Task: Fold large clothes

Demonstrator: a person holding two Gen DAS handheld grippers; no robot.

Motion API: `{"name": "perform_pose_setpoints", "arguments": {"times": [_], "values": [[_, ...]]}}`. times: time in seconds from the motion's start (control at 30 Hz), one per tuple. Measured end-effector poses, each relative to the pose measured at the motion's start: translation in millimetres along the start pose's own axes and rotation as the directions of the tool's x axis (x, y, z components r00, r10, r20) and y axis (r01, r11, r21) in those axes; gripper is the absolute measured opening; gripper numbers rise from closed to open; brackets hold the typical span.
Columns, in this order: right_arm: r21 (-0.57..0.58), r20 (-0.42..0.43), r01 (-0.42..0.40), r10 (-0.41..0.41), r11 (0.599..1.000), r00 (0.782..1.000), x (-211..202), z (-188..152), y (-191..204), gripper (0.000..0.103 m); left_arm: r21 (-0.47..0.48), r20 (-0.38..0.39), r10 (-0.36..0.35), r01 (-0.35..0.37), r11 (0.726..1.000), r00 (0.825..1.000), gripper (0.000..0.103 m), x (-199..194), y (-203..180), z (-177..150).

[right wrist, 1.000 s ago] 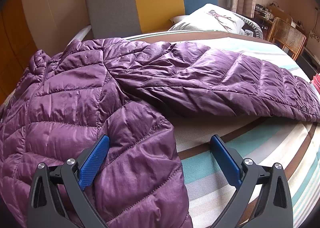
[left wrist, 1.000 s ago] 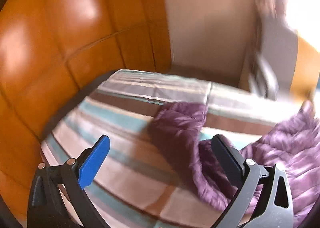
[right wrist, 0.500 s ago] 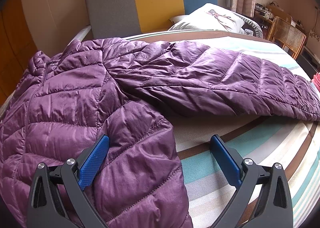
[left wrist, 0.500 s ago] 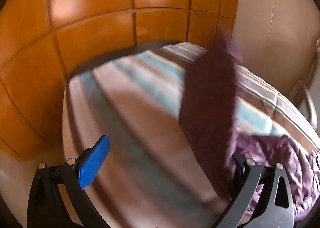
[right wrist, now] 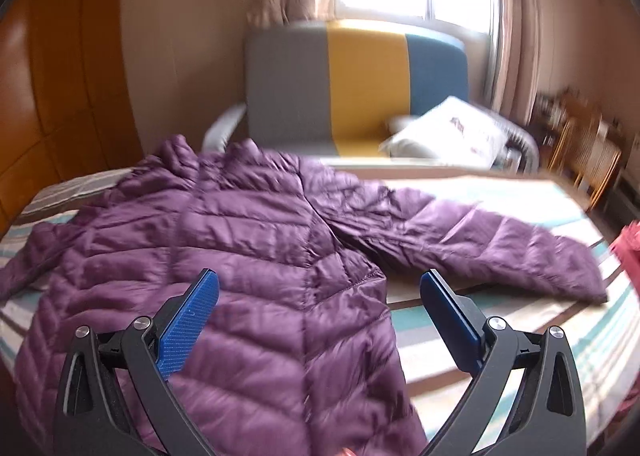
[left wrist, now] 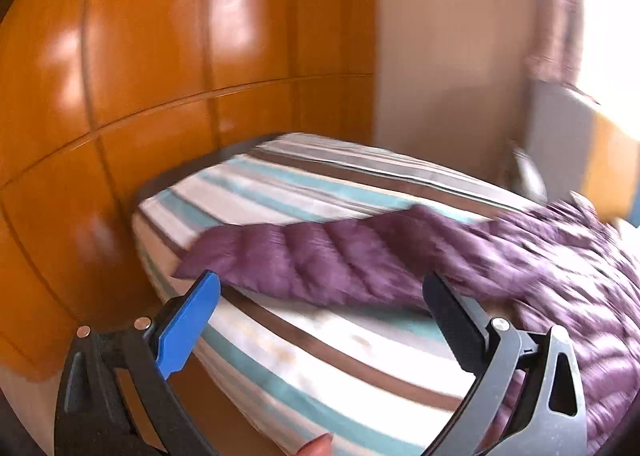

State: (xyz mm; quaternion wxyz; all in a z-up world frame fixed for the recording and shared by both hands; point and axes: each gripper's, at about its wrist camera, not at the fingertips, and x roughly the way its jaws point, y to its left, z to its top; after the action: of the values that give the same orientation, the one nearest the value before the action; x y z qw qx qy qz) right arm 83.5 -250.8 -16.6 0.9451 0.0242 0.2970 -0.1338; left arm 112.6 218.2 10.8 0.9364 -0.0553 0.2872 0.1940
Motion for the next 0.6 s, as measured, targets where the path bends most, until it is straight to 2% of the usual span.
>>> {"name": "perform_pose_setpoints", "arguments": {"times": [0.07,0.17,0.27,0.33,0.43,0.5,0.6], "values": [[-0.009,0.032,-0.026,0.026,1.0,0.999,-21.9,-5.7,6.8,0.1,0.054,-0.013,-0.08,0.081,0.995,0.997,0.101,-23.6,-29.0,-7.0],[-0.004,-0.015,-0.107,0.107,0.994,0.994,-46.3,-16.2,14.8,0.1,0.118,-0.046,-0.134,0.139,0.983,0.99,0.101,-58.9,-64.2,-22.8],[0.029,-0.035,-0.139,0.14,0.99,0.99,-69.0,-33.8,19.6,0.1,0.203,-0.133,-0.21,0.234,0.951,0.969,0.101,-88.0,-98.5,-40.0],[0.048,-0.05,-0.118,0.12,0.992,0.992,-77.4,-40.7,21.5,0.1,0.237,-0.143,-0.206,0.236,0.942,0.968,0.101,-107.2,-114.6,-48.2],[0.057,-0.056,-0.103,0.106,0.993,0.993,-92.1,-44.4,27.1,0.1,0.221,-0.126,-0.225,0.249,0.943,0.966,0.101,-130.2,-118.5,-58.0],[0.064,-0.034,-0.092,0.094,0.994,0.995,-103.6,-45.9,29.7,0.1,0.226,-0.127,-0.259,0.282,0.932,0.957,0.101,-140.2,-121.1,-64.1],[0.051,-0.008,-0.072,0.072,0.996,0.997,-118.3,-51.4,34.5,0.1,0.248,-0.114,-0.274,0.295,0.923,0.955,0.101,-150.4,-125.8,-69.8]]}}
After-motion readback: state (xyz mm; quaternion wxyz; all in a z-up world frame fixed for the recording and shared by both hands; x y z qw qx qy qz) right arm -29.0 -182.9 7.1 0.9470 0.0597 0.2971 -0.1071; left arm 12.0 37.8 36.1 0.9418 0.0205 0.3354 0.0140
